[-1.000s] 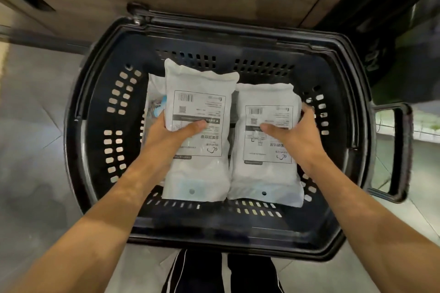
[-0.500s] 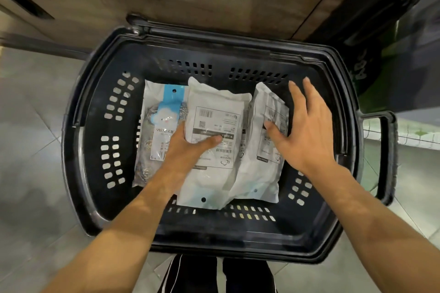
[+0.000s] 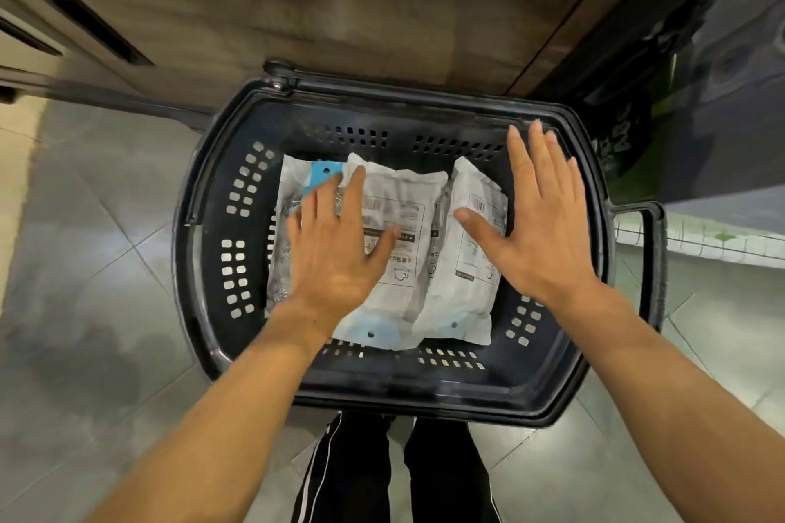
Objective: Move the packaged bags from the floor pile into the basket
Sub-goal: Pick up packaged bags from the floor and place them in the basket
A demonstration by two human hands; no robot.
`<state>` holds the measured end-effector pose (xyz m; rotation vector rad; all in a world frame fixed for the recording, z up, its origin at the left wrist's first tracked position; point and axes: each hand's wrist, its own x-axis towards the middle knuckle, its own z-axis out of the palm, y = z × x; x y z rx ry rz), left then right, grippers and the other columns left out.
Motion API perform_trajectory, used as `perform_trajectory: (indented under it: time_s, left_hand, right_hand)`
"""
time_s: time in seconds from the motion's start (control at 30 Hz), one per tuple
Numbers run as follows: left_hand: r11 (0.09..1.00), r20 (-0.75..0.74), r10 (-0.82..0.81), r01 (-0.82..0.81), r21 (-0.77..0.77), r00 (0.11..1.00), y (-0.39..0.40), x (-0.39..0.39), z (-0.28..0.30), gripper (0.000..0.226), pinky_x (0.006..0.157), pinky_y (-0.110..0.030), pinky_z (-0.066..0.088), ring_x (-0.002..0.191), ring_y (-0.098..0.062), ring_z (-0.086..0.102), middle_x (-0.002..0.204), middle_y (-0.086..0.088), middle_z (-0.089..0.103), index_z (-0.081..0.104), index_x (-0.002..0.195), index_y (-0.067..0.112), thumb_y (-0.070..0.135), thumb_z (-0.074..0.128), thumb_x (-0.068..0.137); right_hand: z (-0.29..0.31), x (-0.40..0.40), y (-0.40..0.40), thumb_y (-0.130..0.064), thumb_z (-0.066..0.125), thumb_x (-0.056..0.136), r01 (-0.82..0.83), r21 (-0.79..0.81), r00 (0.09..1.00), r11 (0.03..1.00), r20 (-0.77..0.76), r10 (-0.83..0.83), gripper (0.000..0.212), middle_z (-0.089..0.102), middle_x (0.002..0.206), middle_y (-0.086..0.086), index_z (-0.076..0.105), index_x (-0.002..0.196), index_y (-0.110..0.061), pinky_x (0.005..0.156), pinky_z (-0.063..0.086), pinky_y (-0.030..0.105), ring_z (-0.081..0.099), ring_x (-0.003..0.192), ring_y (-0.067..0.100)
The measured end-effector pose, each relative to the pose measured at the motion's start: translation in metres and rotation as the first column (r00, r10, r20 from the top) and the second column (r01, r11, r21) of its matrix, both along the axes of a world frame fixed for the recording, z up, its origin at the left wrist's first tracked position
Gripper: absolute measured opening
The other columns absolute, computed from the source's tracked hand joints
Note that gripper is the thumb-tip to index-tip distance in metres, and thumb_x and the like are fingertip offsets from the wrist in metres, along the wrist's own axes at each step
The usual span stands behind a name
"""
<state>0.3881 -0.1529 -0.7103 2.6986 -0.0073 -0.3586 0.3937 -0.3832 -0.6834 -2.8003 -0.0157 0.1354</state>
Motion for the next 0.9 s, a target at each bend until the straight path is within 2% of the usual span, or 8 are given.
perform_trajectory:
  time_s: [0.13, 0.2, 0.3, 0.43, 0.57, 0.67, 0.8, 0.9]
  left_hand:
    - [0.990, 0.128, -0.141, 0.139, 0.022, 0.982, 0.024, 0.018, 0.059, 0.072, 0.115, -0.056, 0.032, 0.144, -0.038, 0.040, 0.159, -0.016, 0.041, 0.039, 0.157, 0.016, 0.057, 0.048, 0.098]
    - [0.986, 0.132, -0.161, 0.155, 0.061, 0.978, 0.035, 0.024, 0.097, 0.073, 0.117, -0.056, 0.032, 0.146, -0.038, 0.039, 0.162, -0.015, 0.038, 0.037, 0.158, 0.017, 0.058, 0.046, 0.099]
    - [0.977, 0.237, -0.201, 0.177, 0.120, 0.950, 0.054, 0.025, 0.166, 0.073, 0.113, -0.056, 0.038, 0.141, -0.040, 0.044, 0.160, -0.019, 0.042, 0.041, 0.156, 0.014, 0.058, 0.045, 0.098]
    - [0.981, 0.333, -0.181, 0.145, 0.130, 0.926, 0.072, 0.018, 0.281, 0.075, 0.117, -0.057, 0.037, 0.146, -0.039, 0.041, 0.161, -0.020, 0.040, 0.042, 0.157, 0.012, 0.057, 0.049, 0.097]
    - [0.987, 0.419, -0.077, 0.011, 0.159, 0.905, 0.089, -0.010, 0.394, 0.077, 0.120, -0.054, 0.031, 0.151, -0.037, 0.036, 0.165, -0.018, 0.036, 0.039, 0.158, 0.015, 0.057, 0.053, 0.095]
    - [0.975, 0.478, 0.082, -0.170, 0.144, 0.874, 0.107, -0.039, 0.466, 0.078, 0.121, -0.055, 0.031, 0.152, -0.037, 0.035, 0.166, -0.019, 0.033, 0.041, 0.158, 0.014, 0.060, 0.048, 0.095]
    - [0.909, 0.519, 0.269, -0.392, 0.141, 0.811, 0.146, -0.076, 0.547, 0.085, 0.124, -0.055, 0.021, 0.157, -0.034, 0.024, 0.169, -0.017, 0.027, 0.035, 0.161, 0.017, 0.070, 0.033, 0.094]
    - [0.836, 0.518, 0.373, -0.521, 0.172, 0.770, 0.178, -0.117, 0.580, 0.088, 0.126, -0.055, 0.018, 0.159, -0.033, 0.018, 0.171, -0.015, 0.022, 0.029, 0.163, 0.019, 0.075, 0.024, 0.095]
  right_hand:
    - [0.048, 0.000, 0.012, -0.078, 0.036, 0.091, -0.053, -0.025, 0.999, 0.998, 0.008, 0.053, 0.101, 0.011, 0.174, 0.014, 0.017, 0.165, -0.012, 0.130, 0.008, 0.052, 0.007, 0.161, 0.031]
    - [0.082, 0.002, 0.021, -0.080, 0.032, 0.090, -0.092, -0.043, 0.996, 0.995, -0.009, 0.092, 0.101, 0.007, 0.175, 0.010, 0.012, 0.166, -0.017, 0.131, 0.003, 0.049, 0.003, 0.162, 0.028]
    - [0.144, 0.007, 0.036, -0.080, 0.030, 0.090, -0.161, -0.037, 0.987, 0.986, 0.004, 0.162, 0.099, 0.003, 0.175, 0.006, 0.005, 0.166, -0.021, 0.131, -0.002, 0.045, -0.001, 0.162, 0.024]
    - [0.249, 0.017, 0.060, -0.075, 0.036, 0.094, -0.313, -0.043, 0.939, 0.949, 0.135, 0.315, 0.095, 0.019, 0.172, 0.013, 0.022, 0.164, -0.012, 0.129, 0.014, 0.052, 0.018, 0.160, 0.033]
    - [0.366, 0.026, 0.092, -0.076, 0.035, 0.093, -0.407, -0.039, 0.886, 0.913, 0.227, 0.404, 0.097, 0.023, 0.171, 0.014, 0.026, 0.163, -0.011, 0.128, 0.017, 0.055, 0.022, 0.159, 0.034]
    - [0.437, 0.021, 0.118, -0.078, 0.034, 0.092, -0.485, -0.044, 0.833, 0.874, 0.282, 0.476, 0.097, 0.023, 0.172, 0.013, 0.027, 0.164, -0.012, 0.129, 0.015, 0.055, 0.020, 0.159, 0.032]
    - [0.511, 0.019, 0.155, -0.080, 0.030, 0.093, -0.589, -0.067, 0.741, 0.805, 0.354, 0.571, 0.098, 0.022, 0.172, 0.013, 0.026, 0.164, -0.013, 0.129, 0.012, 0.054, 0.018, 0.160, 0.033]
    - [0.544, 0.008, 0.188, -0.080, 0.030, 0.094, -0.657, -0.061, 0.688, 0.752, 0.359, 0.630, 0.096, 0.023, 0.171, 0.013, 0.026, 0.164, -0.014, 0.128, 0.014, 0.056, 0.019, 0.159, 0.033]
